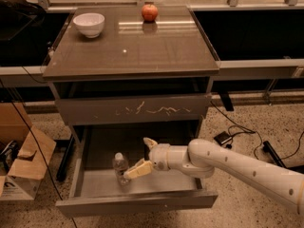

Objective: Pick water bottle from middle drawer and place on counter

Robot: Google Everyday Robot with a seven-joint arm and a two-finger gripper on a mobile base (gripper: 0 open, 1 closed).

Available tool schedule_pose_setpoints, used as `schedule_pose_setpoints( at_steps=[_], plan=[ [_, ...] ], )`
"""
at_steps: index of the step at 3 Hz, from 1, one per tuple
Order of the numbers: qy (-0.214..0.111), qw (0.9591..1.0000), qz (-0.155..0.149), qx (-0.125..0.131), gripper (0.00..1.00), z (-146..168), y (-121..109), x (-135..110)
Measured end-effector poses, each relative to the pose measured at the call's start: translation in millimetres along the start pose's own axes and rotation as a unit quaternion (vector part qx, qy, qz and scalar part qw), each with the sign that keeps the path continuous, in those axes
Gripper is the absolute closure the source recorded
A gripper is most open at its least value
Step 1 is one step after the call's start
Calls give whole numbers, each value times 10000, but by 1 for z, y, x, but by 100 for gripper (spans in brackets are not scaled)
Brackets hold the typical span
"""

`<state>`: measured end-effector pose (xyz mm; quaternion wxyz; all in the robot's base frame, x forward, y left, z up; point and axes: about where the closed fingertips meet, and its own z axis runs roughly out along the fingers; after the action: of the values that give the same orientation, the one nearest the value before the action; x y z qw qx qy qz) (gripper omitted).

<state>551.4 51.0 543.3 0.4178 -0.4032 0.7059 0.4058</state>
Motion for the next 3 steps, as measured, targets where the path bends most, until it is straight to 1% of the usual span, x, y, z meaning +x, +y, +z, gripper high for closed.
schedule_pose_setpoints(
  at_steps=[1, 2, 3],
  plan=[
    [-32, 9998, 123, -140, 0, 29, -7, 17],
    [-79, 9989, 338, -323, 0, 57, -6, 33],
    [-192, 9971, 490, -547, 0, 84, 0, 40]
  ],
)
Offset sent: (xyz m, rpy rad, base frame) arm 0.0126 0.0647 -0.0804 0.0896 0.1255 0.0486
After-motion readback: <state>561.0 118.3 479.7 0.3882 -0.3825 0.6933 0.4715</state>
